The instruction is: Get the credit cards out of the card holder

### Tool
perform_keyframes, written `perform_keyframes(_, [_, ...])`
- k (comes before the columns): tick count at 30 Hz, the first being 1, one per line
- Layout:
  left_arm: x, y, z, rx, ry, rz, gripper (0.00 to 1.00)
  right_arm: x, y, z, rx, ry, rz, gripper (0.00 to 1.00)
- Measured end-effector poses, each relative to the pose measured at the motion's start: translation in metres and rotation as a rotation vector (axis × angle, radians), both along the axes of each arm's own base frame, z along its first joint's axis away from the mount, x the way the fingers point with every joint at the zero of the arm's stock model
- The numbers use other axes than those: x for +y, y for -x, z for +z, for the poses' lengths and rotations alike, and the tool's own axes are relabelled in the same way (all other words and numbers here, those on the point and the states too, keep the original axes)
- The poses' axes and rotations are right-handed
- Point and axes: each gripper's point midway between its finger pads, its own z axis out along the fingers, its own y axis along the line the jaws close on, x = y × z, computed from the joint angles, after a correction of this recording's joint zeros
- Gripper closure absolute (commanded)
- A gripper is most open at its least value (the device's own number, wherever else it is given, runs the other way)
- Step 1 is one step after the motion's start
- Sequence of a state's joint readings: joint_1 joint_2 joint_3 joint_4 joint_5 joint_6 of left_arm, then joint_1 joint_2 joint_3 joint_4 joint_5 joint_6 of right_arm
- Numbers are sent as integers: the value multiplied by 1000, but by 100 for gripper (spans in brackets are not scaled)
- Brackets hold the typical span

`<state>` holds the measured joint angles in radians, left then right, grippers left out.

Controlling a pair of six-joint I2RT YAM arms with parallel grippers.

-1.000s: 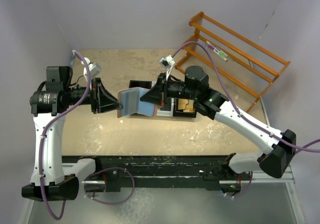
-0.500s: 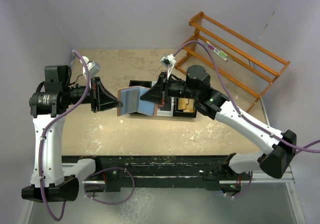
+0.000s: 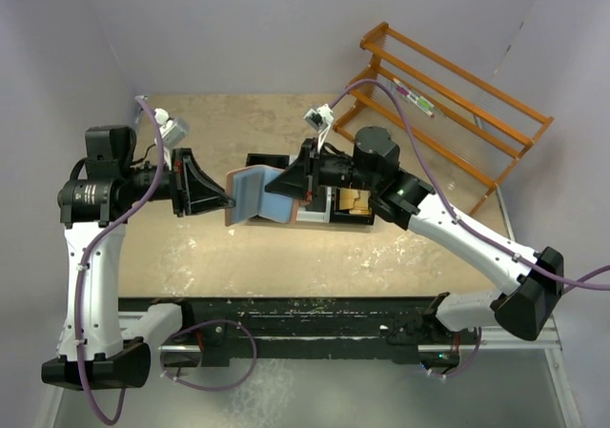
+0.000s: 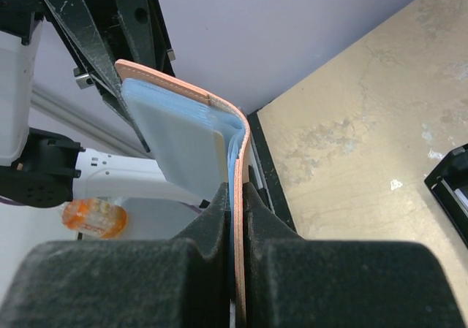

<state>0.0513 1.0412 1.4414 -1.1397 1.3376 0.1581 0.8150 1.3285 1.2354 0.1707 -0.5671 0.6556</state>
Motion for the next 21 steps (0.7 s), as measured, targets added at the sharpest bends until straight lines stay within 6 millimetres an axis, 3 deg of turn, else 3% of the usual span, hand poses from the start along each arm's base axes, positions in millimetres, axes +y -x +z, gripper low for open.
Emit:
perform_keyframes(11, [-2,4,0,45,35,-24,88,9,2,-7,9,8,15,100])
perform_keyframes(16, [1,-4,-5,35,-4,33,86,9,-1,-7,8,9,-5,100])
perform_keyframes(19, [6,-14,-11,19,-49,101,78,9,-3,-8,9,11,-15,100])
perform_keyframes(21, [9,-20,-14,10,-77,145,78,9,-3,-8,11,10,-15,100])
